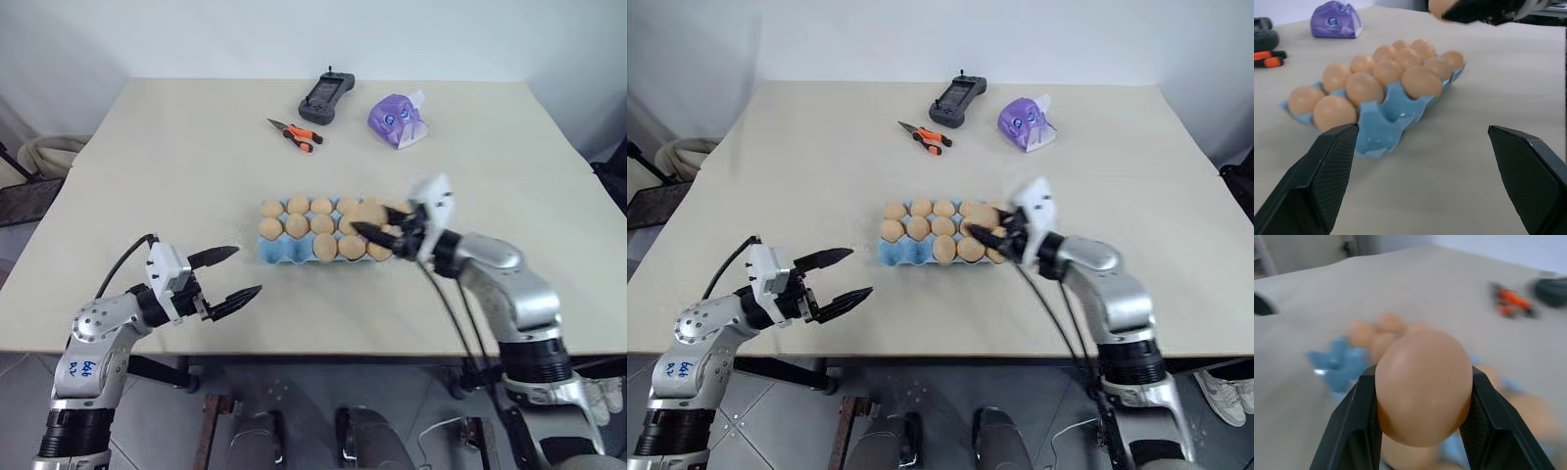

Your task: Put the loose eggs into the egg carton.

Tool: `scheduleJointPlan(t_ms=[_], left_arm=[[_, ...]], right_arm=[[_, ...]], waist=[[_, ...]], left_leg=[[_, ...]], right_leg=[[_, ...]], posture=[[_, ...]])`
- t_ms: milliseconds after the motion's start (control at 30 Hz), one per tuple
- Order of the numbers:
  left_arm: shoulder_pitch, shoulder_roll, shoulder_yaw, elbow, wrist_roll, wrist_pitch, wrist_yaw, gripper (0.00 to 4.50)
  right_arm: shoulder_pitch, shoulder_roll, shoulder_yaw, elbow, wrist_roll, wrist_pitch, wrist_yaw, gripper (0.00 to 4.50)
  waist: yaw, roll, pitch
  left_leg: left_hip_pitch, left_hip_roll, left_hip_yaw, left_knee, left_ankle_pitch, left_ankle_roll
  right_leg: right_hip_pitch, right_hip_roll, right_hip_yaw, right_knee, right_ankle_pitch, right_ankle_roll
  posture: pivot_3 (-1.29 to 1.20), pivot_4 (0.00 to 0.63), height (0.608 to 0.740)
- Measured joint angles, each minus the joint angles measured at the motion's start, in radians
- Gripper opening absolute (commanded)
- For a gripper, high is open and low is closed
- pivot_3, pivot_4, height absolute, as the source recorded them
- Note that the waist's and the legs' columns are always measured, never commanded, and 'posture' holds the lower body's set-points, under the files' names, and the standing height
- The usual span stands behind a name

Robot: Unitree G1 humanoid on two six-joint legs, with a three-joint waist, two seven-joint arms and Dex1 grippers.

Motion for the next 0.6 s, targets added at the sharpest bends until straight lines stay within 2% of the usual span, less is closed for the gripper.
scheduleJointPlan(t_ms=[167,267,367,533,600], left_arm=[[0.019,0.010,0.018,0.020,0.001,-0.005,0.000,4.50],[0.020,0.010,0.018,0.018,0.001,-0.005,0.008,4.50],[0.027,0.010,0.019,0.011,0.001,-0.005,0.016,4.50],[0.033,0.007,0.017,0.004,0.000,-0.004,0.022,4.50],[0.032,0.005,0.017,-0.001,0.000,-0.003,0.023,4.50]], right_arm=[[-0.039,0.072,0.127,0.046,-0.095,-0.015,-0.035,1.74],[-0.041,0.103,0.156,0.089,-0.140,-0.041,-0.052,1.74],[-0.064,0.135,0.157,0.122,-0.163,-0.050,-0.077,2.64],[-0.090,0.184,0.159,0.147,-0.177,-0.050,-0.092,4.48],[-0.090,0.193,0.165,0.147,-0.177,-0.049,-0.085,4.48]], waist=[[0.009,0.000,0.000],[0.010,0.000,0.000],[0.007,0.000,0.000],[-0.005,0.000,0.000],[-0.010,0.000,0.000]], left_leg=[[-0.003,-0.001,0.000,0.000,0.000,0.000],[-0.004,-0.001,0.000,-0.001,-0.001,0.000],[-0.004,-0.001,0.000,-0.002,-0.001,0.000],[-0.004,0.000,-0.001,-0.002,-0.001,0.000],[-0.004,0.000,0.000,-0.002,-0.001,0.000]], right_leg=[[-0.002,-0.002,0.000,-0.003,0.000,0.000],[-0.002,-0.002,-0.001,-0.006,0.000,0.000],[-0.002,-0.002,-0.002,-0.006,0.000,0.000],[-0.002,-0.001,-0.003,-0.006,0.000,0.000],[-0.002,-0.001,-0.002,-0.006,0.000,0.000]], posture=[[0.00,0.150,0.740],[0.00,0.150,0.740],[0.00,0.150,0.740],[0.00,0.150,0.740],[0.00,0.150,0.740]])
